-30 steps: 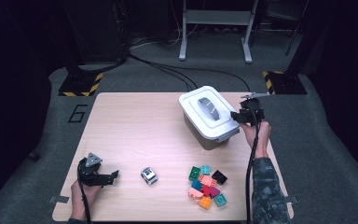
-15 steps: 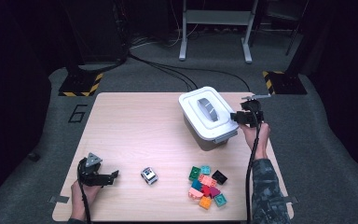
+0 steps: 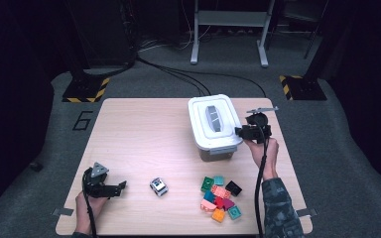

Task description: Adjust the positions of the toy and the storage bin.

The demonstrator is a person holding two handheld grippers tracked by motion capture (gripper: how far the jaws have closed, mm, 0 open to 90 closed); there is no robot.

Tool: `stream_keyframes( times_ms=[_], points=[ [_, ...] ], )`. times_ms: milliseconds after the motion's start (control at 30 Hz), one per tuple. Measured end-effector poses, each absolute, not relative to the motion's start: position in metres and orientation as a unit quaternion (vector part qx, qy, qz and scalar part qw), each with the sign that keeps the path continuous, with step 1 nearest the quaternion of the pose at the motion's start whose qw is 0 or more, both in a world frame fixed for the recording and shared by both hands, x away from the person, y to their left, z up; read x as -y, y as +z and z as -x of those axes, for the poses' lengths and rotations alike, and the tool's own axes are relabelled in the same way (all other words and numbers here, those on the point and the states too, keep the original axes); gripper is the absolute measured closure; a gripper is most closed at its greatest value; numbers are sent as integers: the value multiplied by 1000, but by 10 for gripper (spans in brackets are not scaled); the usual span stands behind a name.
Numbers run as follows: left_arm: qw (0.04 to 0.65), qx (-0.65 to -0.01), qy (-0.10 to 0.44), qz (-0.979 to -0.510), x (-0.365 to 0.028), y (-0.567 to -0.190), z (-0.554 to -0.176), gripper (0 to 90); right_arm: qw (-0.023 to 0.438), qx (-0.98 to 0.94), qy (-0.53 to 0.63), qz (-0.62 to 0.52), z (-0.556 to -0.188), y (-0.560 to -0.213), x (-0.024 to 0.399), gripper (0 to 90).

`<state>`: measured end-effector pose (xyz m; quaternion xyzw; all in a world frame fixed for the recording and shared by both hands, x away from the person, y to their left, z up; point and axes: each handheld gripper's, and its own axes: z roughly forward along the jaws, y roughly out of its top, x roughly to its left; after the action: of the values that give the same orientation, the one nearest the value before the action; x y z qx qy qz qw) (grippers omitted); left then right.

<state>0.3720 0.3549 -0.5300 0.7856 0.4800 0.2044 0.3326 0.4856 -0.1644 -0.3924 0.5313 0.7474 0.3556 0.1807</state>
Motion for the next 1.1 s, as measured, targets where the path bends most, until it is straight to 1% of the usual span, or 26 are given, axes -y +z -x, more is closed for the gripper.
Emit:
stream_keyframes(
  times_ms=[133, 233, 333, 400, 533, 833, 1100],
  points=[
    [333, -480, 204, -786, -355, -530, -372, 44, 182, -755, 355, -520, -481, -390, 158, 626],
    [333, -480, 204, -786, -355, -530, -372, 44, 188, -753, 366, -514, -487, -386, 162, 616],
    [333, -479, 204, -786, -355, -530, -372, 44, 183, -753, 368, -514, -499, -386, 167, 611],
    [333, -479, 204, -786, -355, -530, -372, 44, 181, -749, 368, -520, -500, -387, 167, 611],
    [333, -480, 204, -786, -355, -530, -372, 44, 162, -754, 368, -520, -507, -393, 165, 628],
    [333, -479, 204, -786, -355, -530, -372, 44, 156, -753, 375, -518, -495, -395, 159, 629],
    [330, -476, 204, -789, -355, -530, -372, 44, 152, -763, 378, -501, -482, -395, 143, 595]
  ],
)
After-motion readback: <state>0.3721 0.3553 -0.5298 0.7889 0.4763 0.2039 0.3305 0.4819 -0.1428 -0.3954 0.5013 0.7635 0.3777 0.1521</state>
